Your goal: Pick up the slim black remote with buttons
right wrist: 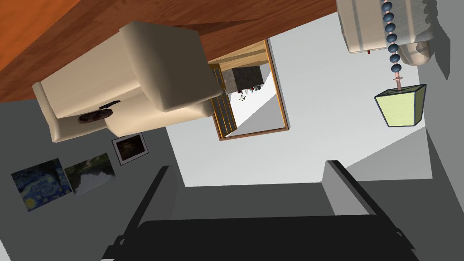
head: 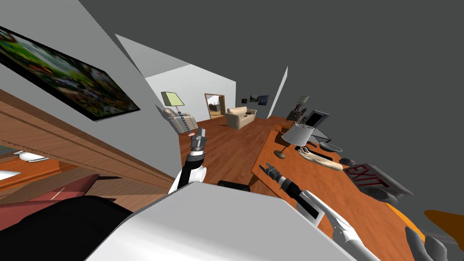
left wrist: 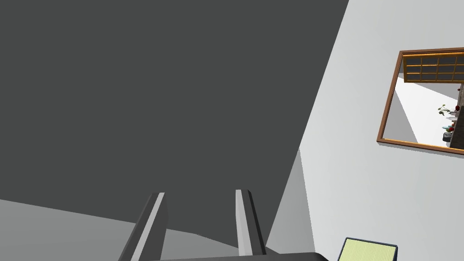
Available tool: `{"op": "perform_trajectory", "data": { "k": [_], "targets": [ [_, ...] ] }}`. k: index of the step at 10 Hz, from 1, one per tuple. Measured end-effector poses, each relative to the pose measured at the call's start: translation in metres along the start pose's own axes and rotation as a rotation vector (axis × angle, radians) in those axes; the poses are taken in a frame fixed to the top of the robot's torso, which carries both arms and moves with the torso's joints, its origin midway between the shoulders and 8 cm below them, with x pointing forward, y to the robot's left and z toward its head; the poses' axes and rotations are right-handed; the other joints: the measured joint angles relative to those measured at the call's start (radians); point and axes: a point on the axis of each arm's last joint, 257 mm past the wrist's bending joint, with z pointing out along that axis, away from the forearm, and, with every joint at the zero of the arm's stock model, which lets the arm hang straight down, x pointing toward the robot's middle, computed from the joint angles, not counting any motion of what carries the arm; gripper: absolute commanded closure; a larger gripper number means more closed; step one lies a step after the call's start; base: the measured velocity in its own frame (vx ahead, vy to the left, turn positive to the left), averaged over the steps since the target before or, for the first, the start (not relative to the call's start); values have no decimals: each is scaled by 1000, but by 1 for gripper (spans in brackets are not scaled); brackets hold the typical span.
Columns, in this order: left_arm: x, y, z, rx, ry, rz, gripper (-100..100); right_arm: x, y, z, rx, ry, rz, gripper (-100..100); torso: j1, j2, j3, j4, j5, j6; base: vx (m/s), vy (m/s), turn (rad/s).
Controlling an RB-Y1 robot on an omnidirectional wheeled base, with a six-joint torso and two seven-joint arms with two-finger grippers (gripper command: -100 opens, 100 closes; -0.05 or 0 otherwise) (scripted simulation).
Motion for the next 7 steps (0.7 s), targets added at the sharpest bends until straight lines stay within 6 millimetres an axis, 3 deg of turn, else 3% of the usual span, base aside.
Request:
{"op": "perform_trajectory", "data": {
  "k": [6, 7],
  "targets": [
    [0, 0, 0, 0, 0, 0, 0, 0, 0, 0, 0, 0, 0, -100, -1, 1, 0, 0, 0, 0, -1, -2, -6],
    [0, 0, 0, 0, 0, 0, 0, 7, -4, -1, 2, 19, -4, -100, 0, 0, 0, 0, 0, 0, 25, 46, 129]
  ]
}}
